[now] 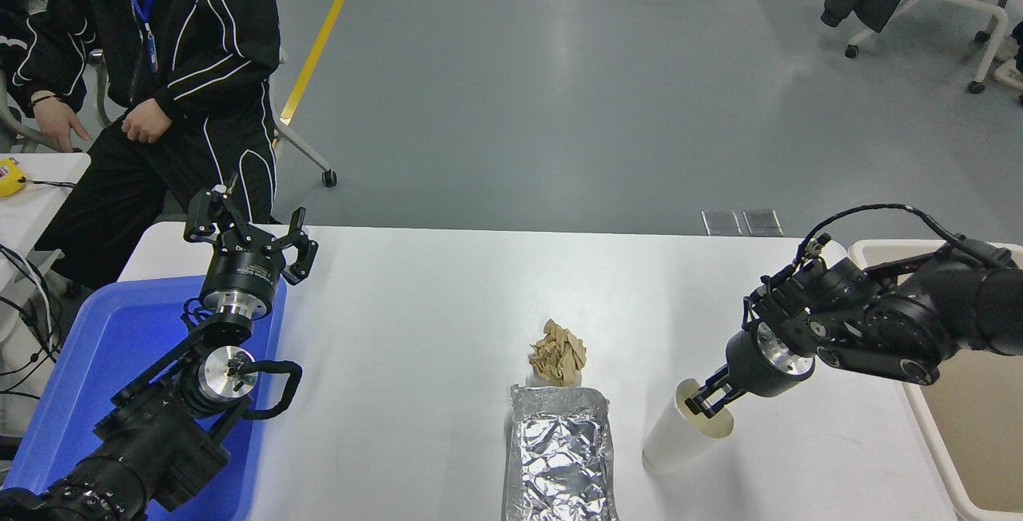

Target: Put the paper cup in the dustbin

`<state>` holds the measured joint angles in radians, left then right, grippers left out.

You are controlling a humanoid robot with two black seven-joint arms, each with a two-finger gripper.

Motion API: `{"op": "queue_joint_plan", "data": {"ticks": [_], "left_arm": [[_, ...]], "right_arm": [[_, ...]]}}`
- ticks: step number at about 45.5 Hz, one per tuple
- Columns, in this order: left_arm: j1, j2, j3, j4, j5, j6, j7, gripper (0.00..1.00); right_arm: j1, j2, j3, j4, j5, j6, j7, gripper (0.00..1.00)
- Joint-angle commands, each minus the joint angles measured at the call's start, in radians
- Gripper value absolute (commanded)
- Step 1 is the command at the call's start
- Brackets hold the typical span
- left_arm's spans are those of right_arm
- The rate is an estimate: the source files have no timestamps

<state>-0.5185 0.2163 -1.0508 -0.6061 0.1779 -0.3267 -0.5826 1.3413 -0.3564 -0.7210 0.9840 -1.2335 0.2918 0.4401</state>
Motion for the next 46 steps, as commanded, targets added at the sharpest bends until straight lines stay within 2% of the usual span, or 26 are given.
{"op": "queue_joint_plan", "data": {"ticks": [1, 15, 30, 46], "left_arm": [[0.0, 0.0, 0.0, 0.0, 0.0, 0.0, 0.0, 1.0], [0.0, 0.0, 0.0, 0.0, 0.0, 0.0, 0.0, 1.0], [0.0, 0.0, 0.0, 0.0, 0.0, 0.0, 0.0, 1.0], [0.0, 0.0, 0.0, -0.001, 0.0, 0.0, 0.0, 1.0]], "right_arm": [[0.021, -0.009, 0.113, -0.019, 0.043, -0.002, 0.0, 0.0], [0.098, -0.015, 0.282, -0.166, 0.293, 0.003, 0.0, 0.0], [0.027, 0.01, 0.42, -0.451, 0.528, -0.006, 0.0, 0.0], [-0.096, 0.054, 0.466, -0.886, 0.882, -0.013, -0.006, 0.0]]}}
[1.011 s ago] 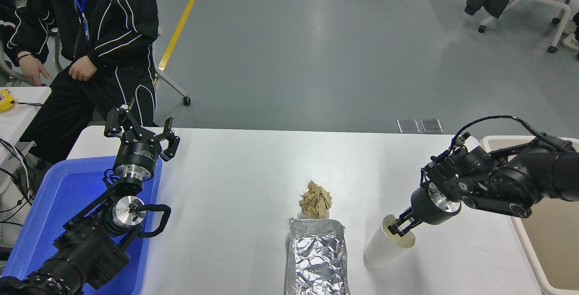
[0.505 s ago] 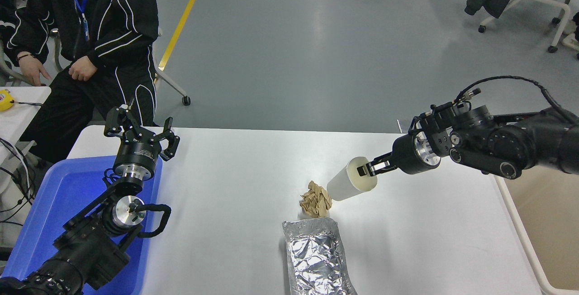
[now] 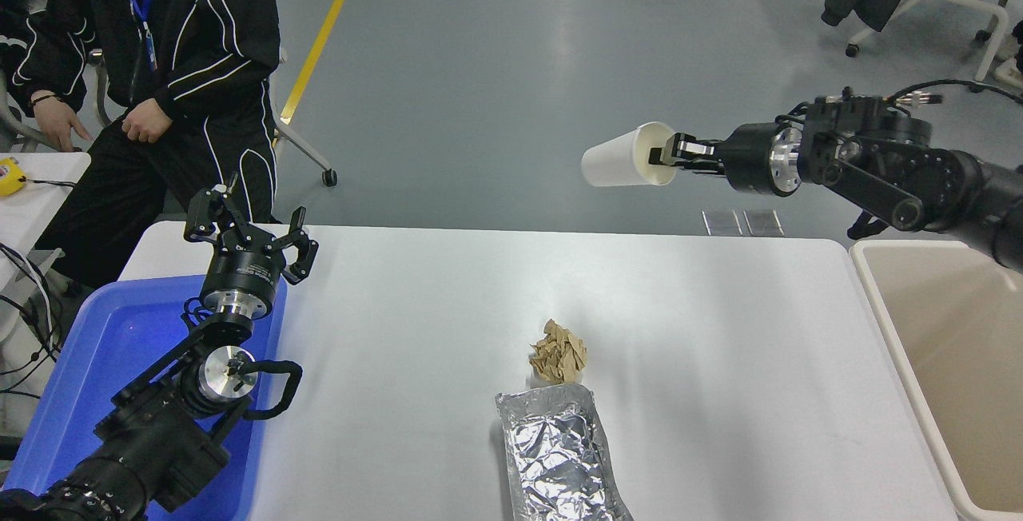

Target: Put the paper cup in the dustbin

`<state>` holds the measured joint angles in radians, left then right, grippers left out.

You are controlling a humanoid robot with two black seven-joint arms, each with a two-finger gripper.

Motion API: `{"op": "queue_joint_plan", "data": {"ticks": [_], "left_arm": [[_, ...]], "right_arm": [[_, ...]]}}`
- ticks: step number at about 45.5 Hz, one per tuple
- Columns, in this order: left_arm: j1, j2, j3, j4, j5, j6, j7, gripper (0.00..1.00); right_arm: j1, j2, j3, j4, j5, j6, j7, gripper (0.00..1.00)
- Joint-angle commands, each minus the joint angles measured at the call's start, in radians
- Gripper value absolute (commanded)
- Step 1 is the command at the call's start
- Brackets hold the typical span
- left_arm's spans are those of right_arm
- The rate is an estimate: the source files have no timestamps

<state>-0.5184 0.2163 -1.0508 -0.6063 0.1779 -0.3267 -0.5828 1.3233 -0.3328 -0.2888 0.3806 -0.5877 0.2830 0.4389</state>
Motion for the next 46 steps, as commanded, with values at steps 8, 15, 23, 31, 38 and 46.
{"op": "queue_joint_plan", "data": {"ticks": [8, 15, 23, 31, 38, 46], "left_arm": [[0.0, 0.0, 0.0, -0.001, 0.0, 0.0, 0.0, 1.0], [0.0, 0.0, 0.0, -0.001, 0.0, 0.0, 0.0, 1.0], [0.0, 0.0, 0.0, -0.001, 0.0, 0.0, 0.001, 1.0], [0.0, 0.0, 0.0, -0.001, 0.0, 0.0, 0.0, 1.0], [0.0, 0.0, 0.0, -0.001, 0.0, 0.0, 0.001, 1.0], [0.0, 0.0, 0.0, 0.0, 0.0, 0.0, 0.0, 1.0]], "right_arm": [[-0.131, 0.034, 0.034, -0.425, 0.351, -0.005, -0.011, 0.0], [-0.158, 0.031, 0.034, -0.479, 0.393, -0.06, -0.02, 0.0], [-0.184, 0.021, 0.052, -0.479, 0.416, -0.169, -0.115, 0.0], [-0.24, -0.006, 0.144, -0.479, 0.421, -0.205, -0.226, 0.0], [-0.303, -0.037, 0.232, -0.479, 0.419, -0.219, -0.262, 0.0], [-0.378, -0.064, 0.255, -0.479, 0.419, -0.277, -0.293, 0.0]]}}
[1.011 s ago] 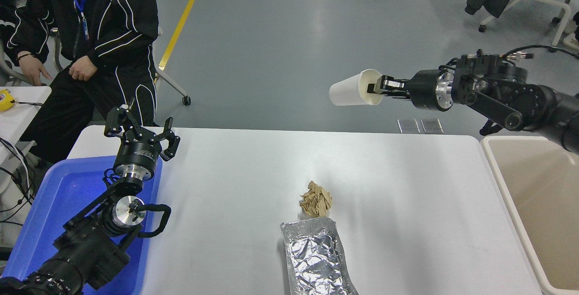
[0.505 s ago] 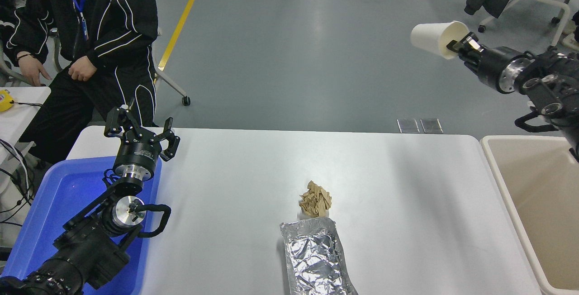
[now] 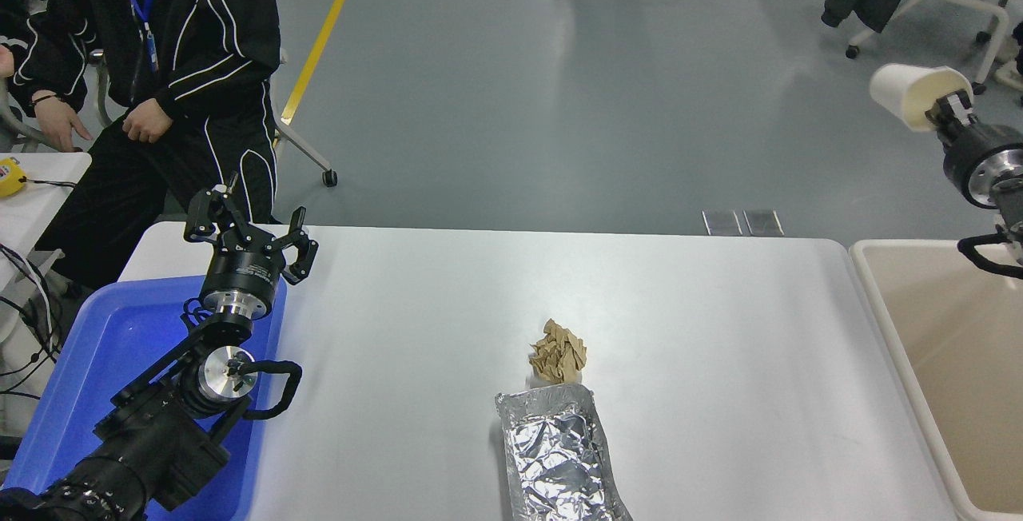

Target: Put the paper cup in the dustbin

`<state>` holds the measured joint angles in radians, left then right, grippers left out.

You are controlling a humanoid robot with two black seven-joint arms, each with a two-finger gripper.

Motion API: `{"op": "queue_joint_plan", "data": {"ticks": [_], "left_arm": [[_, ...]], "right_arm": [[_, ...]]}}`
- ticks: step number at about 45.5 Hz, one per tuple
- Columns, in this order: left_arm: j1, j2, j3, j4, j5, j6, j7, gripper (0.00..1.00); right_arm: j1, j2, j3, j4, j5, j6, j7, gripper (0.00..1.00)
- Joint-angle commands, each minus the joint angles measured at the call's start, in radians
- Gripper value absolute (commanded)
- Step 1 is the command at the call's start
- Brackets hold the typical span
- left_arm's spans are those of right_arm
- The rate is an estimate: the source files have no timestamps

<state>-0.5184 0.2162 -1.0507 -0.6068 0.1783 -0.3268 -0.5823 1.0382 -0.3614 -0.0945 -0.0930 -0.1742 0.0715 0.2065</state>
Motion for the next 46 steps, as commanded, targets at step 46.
{"op": "queue_joint_plan", "data": {"ticks": [46], "left_arm": [[0.0, 0.0, 0.0, 0.001, 0.0, 0.0, -0.001, 1.0]], "right_arm": [[-0.432, -0.048, 0.17, 0.006, 0.039, -0.127, -0.193, 0.0]]}}
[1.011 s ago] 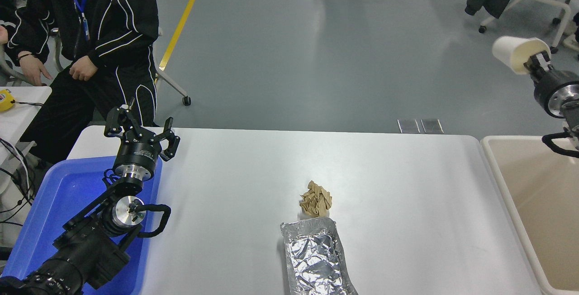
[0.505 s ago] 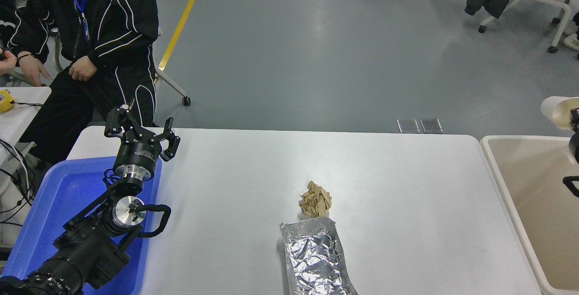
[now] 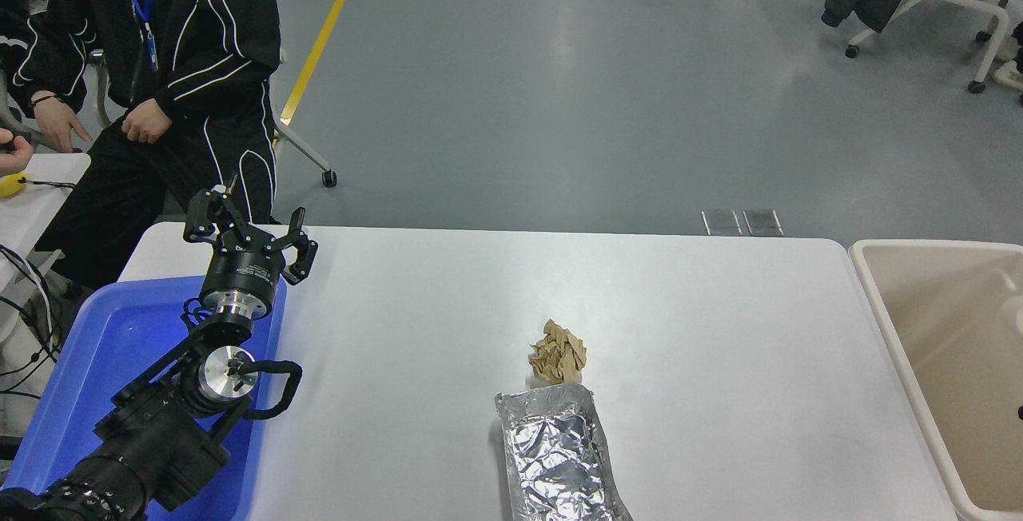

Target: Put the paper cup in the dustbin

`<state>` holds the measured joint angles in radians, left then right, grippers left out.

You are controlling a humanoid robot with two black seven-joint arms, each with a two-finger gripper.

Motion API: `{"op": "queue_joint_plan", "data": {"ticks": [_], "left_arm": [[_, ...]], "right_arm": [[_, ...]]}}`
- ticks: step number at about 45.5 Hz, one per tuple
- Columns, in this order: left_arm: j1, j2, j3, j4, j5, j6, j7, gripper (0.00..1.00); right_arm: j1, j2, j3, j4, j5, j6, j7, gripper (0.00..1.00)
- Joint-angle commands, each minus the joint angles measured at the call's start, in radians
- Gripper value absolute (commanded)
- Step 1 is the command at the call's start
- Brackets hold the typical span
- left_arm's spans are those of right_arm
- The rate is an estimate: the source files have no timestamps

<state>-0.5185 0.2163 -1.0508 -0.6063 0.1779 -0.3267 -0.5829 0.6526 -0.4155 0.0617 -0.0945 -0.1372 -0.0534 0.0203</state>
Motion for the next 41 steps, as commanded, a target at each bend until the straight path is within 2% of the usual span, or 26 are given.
{"op": "queue_joint_plan", "data": {"ticks": [1, 23, 24, 29, 30, 33, 34, 38, 41], "left_arm": [[0.0, 0.0, 0.0, 0.0, 0.0, 0.0, 0.0, 1.0], [0.0, 0.0, 0.0, 0.0, 0.0, 0.0, 0.0, 1.0], [0.0, 0.0, 0.0, 0.0, 0.0, 0.0, 0.002, 1.0], [0.0, 0.0, 0.0, 0.0, 0.0, 0.0, 0.0, 1.0], [0.0, 0.0, 0.0, 0.0, 0.0, 0.0, 0.0, 1.0], [0.0, 0.0, 0.0, -0.001, 0.0, 0.0, 0.002, 1.0], [0.0, 0.0, 0.0, 0.0, 0.0, 0.0, 0.0, 1.0], [0.0, 0.0, 0.0, 0.0, 0.0, 0.0, 0.0, 1.0], [0.0, 0.0, 0.0, 0.0, 0.0, 0.0, 0.0, 1.0]], "right_arm": [[-0.047, 0.007, 0.013, 0.007, 0.002, -0.002, -0.006, 0.0], [-0.047, 0.035, 0.01, 0.01, -0.001, -0.002, -0.006, 0.0], [-0.047, 0.035, 0.01, 0.01, -0.001, -0.002, -0.005, 0.02], [-0.047, 0.035, -0.002, 0.012, -0.002, -0.002, -0.005, 0.41], [-0.047, 0.035, -0.002, 0.012, -0.005, -0.002, -0.005, 0.45], [-0.047, 0.035, -0.003, 0.013, -0.009, -0.002, -0.005, 0.5], [-0.047, 0.035, -0.003, 0.013, -0.01, -0.002, -0.005, 0.55], [-0.044, 0.034, -0.002, 0.012, -0.01, -0.003, -0.003, 0.84], [-0.036, 0.03, -0.002, 0.012, -0.009, -0.006, -0.003, 0.97]]}}
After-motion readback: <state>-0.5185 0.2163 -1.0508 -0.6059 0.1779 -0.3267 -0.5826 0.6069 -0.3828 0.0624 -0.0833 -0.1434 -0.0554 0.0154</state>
